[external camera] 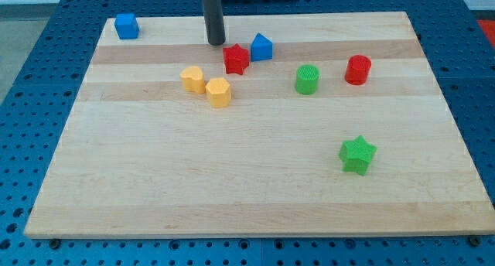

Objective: Separate the red star from the blue triangle

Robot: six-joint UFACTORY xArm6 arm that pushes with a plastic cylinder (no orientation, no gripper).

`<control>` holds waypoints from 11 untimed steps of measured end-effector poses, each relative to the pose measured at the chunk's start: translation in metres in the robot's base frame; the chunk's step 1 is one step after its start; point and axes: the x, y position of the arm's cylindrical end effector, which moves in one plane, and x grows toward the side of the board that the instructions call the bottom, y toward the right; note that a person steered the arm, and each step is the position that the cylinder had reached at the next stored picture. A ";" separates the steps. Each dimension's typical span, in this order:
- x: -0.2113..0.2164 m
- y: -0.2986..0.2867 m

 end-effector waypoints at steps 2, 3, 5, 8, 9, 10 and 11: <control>0.032 0.000; 0.038 0.002; 0.023 0.017; 0.044 0.021; 0.059 0.021; 0.073 0.021; 0.073 0.021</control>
